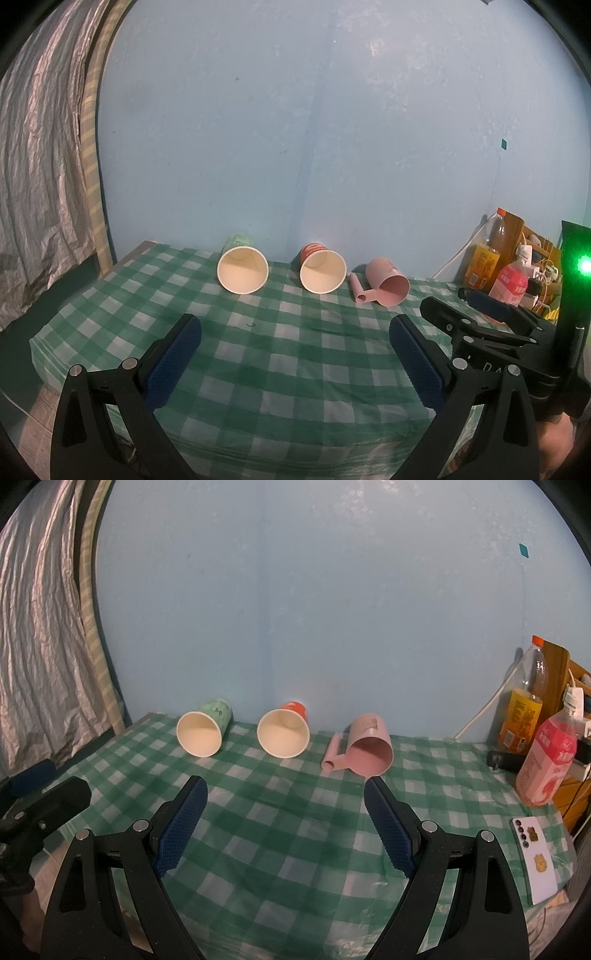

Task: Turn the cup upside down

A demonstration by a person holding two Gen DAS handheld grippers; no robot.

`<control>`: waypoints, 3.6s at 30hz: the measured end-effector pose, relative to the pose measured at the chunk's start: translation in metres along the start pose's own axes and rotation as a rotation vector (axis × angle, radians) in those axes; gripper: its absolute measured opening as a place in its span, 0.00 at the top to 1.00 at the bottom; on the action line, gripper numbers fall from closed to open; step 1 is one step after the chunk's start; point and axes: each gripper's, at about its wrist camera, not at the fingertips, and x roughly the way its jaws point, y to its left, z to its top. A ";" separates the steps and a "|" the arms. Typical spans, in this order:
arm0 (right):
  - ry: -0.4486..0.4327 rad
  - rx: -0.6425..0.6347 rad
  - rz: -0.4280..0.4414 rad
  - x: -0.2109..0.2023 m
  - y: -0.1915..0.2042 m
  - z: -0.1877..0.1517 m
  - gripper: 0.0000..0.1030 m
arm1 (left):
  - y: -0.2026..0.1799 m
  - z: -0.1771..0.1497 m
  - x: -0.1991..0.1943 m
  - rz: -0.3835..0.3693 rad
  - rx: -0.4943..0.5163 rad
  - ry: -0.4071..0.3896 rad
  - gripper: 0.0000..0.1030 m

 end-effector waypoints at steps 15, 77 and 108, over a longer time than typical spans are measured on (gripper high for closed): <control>0.073 0.047 0.086 0.027 -0.011 0.014 0.16 | 0.016 0.033 0.034 0.067 -0.010 0.079 0.00; 0.677 0.155 0.307 0.323 -0.007 0.120 0.16 | 0.094 0.102 0.386 0.215 0.105 0.821 0.27; 0.607 0.225 0.349 0.165 -0.083 0.064 0.16 | -0.056 0.038 0.208 -0.163 0.308 0.730 0.27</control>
